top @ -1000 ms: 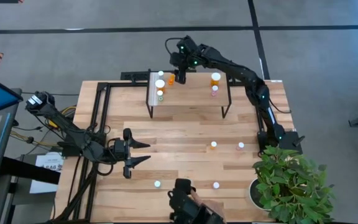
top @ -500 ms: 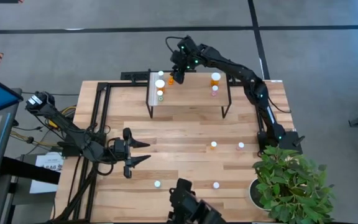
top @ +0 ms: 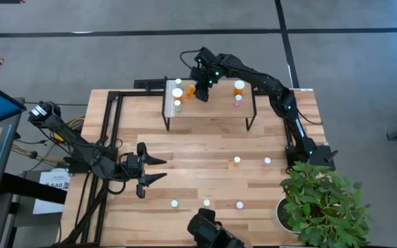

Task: Pick and place medicine bottles onto shelf by color
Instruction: Put the bottom left small orange pill bottle on the shelf

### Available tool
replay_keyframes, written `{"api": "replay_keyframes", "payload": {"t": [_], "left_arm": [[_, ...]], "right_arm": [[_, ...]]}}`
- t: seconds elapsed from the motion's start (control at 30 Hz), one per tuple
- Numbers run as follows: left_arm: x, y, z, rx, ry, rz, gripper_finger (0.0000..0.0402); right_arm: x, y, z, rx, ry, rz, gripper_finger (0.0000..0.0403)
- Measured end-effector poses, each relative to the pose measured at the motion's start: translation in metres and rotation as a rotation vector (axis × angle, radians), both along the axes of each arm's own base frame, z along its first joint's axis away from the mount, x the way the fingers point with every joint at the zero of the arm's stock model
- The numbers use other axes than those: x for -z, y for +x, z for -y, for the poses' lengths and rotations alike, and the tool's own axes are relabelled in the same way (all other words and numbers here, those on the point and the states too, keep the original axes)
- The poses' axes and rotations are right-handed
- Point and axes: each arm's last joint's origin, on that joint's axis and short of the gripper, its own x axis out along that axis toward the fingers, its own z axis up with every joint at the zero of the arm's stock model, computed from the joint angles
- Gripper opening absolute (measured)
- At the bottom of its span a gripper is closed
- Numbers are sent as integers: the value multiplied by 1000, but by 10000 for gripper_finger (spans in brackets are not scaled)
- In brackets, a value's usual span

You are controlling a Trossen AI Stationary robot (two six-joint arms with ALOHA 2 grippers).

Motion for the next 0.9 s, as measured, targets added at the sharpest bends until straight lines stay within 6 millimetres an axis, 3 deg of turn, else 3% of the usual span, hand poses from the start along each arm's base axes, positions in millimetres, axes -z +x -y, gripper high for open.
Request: {"api": "replay_keyframes", "payload": {"t": [0.27,0.43,0.7,0.9], "left_arm": [[0,0,0,7,-7,0,192],[1,-1,2,17,-10,-4,192],[2,-2,3,19,-5,-12,192],[3,-2,3,17,0,-22,192]], "right_arm": [[5,-3,-25,-129,21,-154,175],[-1,-4,-30,-167,-30,-181,171],[-13,2,-28,-275,-340,-191,182],[-15,13,-38,-315,-524,-259,189]]}}
